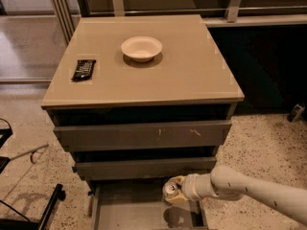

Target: Pick 7up can from bottom drawer and place on counter

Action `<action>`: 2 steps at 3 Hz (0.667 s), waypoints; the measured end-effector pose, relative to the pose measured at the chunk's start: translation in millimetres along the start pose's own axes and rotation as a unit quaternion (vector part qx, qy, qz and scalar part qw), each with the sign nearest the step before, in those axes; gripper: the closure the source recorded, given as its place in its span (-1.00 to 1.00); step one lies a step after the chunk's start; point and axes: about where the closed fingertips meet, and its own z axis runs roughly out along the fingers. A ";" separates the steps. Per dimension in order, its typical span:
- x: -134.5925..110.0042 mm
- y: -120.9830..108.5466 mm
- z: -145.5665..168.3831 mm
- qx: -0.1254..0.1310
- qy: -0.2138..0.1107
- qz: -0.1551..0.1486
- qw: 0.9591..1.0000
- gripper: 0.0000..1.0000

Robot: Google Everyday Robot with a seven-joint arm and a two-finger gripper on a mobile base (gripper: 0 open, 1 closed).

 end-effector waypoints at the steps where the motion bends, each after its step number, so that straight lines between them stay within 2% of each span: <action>1: 1.7 2.6 2.9 -0.003 -0.001 0.002 1.000 1.00; 2: -12.2 1.3 -8.4 0.000 -0.003 0.000 1.000 1.00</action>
Offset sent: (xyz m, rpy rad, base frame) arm 0.0027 0.0009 0.0669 0.0078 -0.0271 -0.0105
